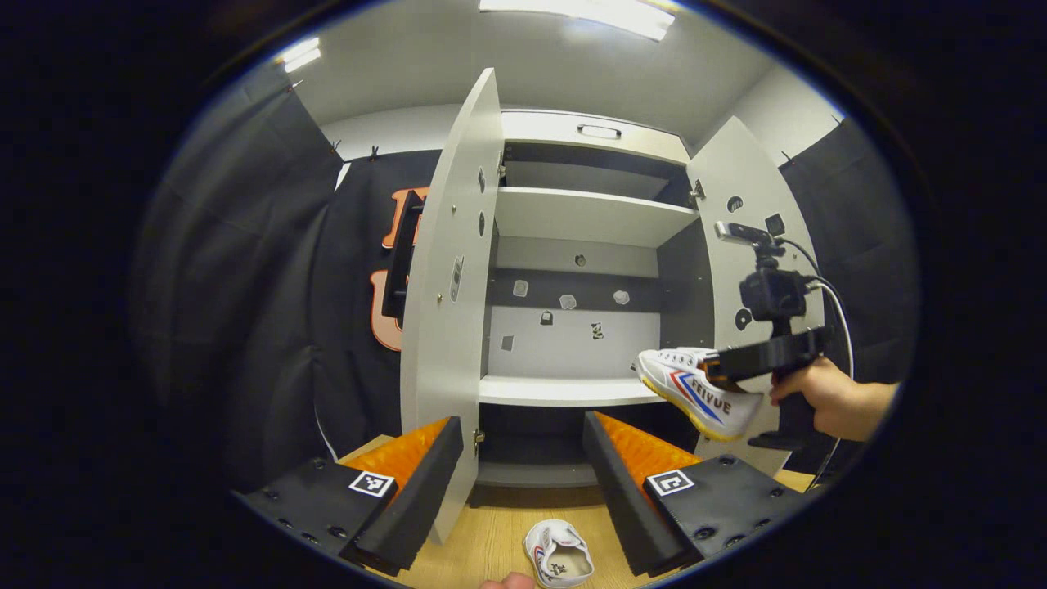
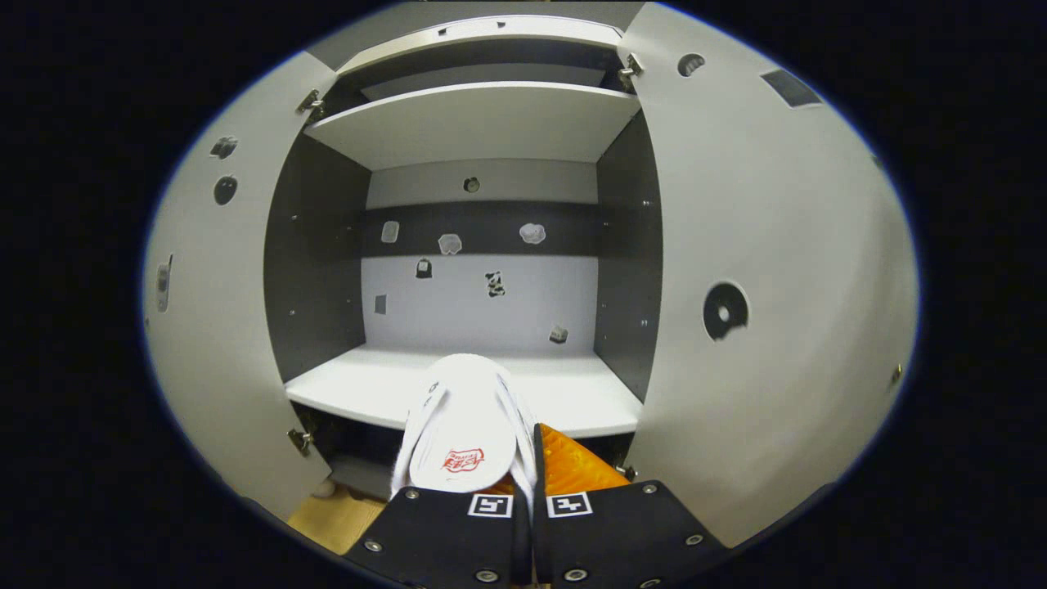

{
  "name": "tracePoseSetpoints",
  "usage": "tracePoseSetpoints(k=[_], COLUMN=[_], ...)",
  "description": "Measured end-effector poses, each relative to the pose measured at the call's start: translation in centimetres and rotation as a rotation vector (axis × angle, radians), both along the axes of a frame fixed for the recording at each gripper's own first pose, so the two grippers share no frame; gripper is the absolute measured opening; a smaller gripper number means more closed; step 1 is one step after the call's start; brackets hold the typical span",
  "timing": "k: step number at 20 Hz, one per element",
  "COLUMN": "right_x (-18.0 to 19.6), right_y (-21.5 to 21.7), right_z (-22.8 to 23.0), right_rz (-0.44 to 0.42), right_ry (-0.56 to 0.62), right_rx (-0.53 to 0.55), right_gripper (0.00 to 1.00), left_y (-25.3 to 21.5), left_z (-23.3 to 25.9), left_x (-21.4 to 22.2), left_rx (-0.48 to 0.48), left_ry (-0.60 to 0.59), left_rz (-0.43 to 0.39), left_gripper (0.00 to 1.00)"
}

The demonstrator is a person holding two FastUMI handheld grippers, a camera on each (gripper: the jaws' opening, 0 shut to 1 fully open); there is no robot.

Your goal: Grab one shoe with the right hand and put it into the shoe cabinet, grab the other shoe with the left hand and put it into the shoe cabinet; then close the right door with the right hand and the left door with the left hand.

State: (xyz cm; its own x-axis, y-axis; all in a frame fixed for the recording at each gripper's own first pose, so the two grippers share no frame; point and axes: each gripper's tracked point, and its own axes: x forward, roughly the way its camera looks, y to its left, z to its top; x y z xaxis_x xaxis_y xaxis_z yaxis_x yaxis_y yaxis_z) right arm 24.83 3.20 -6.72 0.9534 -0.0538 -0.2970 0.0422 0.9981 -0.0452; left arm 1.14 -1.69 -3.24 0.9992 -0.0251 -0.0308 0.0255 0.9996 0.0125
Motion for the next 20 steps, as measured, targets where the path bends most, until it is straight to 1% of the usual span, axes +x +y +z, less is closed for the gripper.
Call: tracePoseSetpoints(k=[1, 4, 5, 8, 10, 11, 12, 15, 17, 20], right_x=[2.0, 7.8, 11.1, 15.2, 16.4, 16.8, 17.4, 17.9, 17.8, 17.5], right_y=[0.0, -0.3, -0.6, -1.1, -1.6, -1.8, -1.9, -2.1, -2.0, -1.8], right_z=[0.7, 1.4, 1.5, -1.7, -4.4, -5.7, -6.7, -8.5, -8.9, -8.3], right_rz=[-0.009, -0.041, -0.055, -0.075, -0.084, -0.092, -0.097, -0.114, -0.119, -0.097], right_ry=[-0.007, -0.012, 0.004, 0.071, 0.152, 0.19, 0.216, 0.279, 0.296, 0.28], right_rx=[-0.002, -0.032, -0.049, -0.125, -0.167, -0.172, -0.172, -0.156, -0.134, -0.145], right_gripper=[0.01, 0.01, 0.01, 0.01, 0.01, 0.01, 0.01, 0.01, 0.05, 0.15], left_y=[0.3, 0.7, 0.8, 1.1, 1.2, 1.2, 1.2, 1.1, 0.9, 0.7], left_z=[-0.1, -0.5, -0.7, -1.1, -1.4, -1.4, -1.5, -1.8, -2.1, -2.1], left_x=[0.0, 0.1, 0.2, 0.1, 0.0, -0.1, -0.1, -0.2, -0.3, -0.4], left_rx=[0.0, -0.001, -0.002, -0.002, -0.008, -0.012, -0.012, -0.008, -0.003, 0.001], left_ry=[0.002, 0.014, 0.02, 0.032, 0.04, 0.041, 0.043, 0.052, 0.058, 0.057], left_rz=[0.004, 0.013, 0.016, 0.028, 0.037, 0.037, 0.04, 0.039, 0.038, 0.033], left_gripper=[0.96, 0.96, 0.96, 0.96, 0.96, 0.94, 0.97, 0.96, 0.96, 0.96])
